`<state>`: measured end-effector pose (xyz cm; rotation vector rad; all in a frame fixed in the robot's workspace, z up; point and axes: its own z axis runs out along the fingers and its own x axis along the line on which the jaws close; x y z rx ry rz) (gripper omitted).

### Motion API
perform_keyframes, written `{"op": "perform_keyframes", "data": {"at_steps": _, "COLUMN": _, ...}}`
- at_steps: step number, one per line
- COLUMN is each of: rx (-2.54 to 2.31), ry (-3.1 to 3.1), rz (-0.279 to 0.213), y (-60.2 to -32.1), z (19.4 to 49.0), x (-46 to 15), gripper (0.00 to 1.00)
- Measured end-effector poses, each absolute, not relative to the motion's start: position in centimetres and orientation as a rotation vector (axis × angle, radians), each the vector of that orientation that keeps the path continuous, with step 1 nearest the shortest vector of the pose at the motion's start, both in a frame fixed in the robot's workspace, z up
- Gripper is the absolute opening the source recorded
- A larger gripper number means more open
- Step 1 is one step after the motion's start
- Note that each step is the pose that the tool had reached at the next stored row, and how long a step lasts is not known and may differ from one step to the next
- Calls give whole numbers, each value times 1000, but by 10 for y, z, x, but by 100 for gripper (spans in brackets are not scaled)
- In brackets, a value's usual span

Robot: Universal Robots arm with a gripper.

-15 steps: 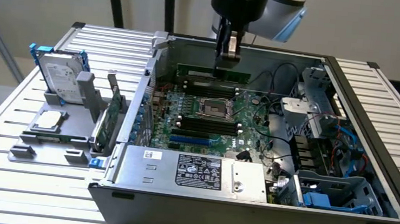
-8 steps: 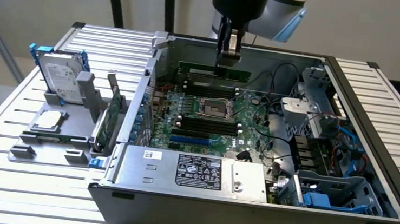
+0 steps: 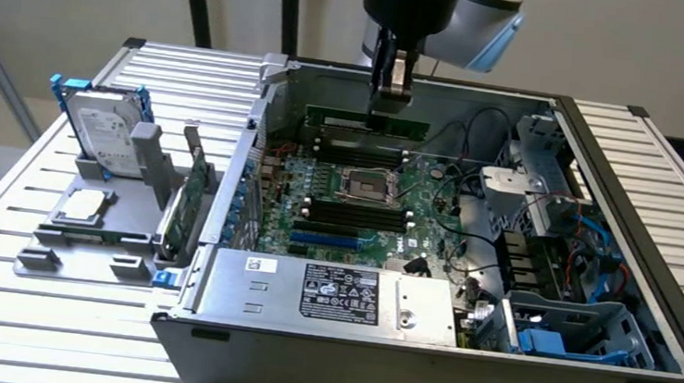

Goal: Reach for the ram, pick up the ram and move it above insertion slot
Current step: 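Pick up the ram and move it above insertion slot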

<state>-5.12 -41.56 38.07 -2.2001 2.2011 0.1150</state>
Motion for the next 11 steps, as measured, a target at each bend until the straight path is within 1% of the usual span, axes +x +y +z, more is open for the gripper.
{"op": "perform_keyframes", "data": {"at_steps": 11, "rx": -2200, "ry": 2201, "rz": 115, "y": -416, "z": 381, "x": -51, "gripper": 14}}
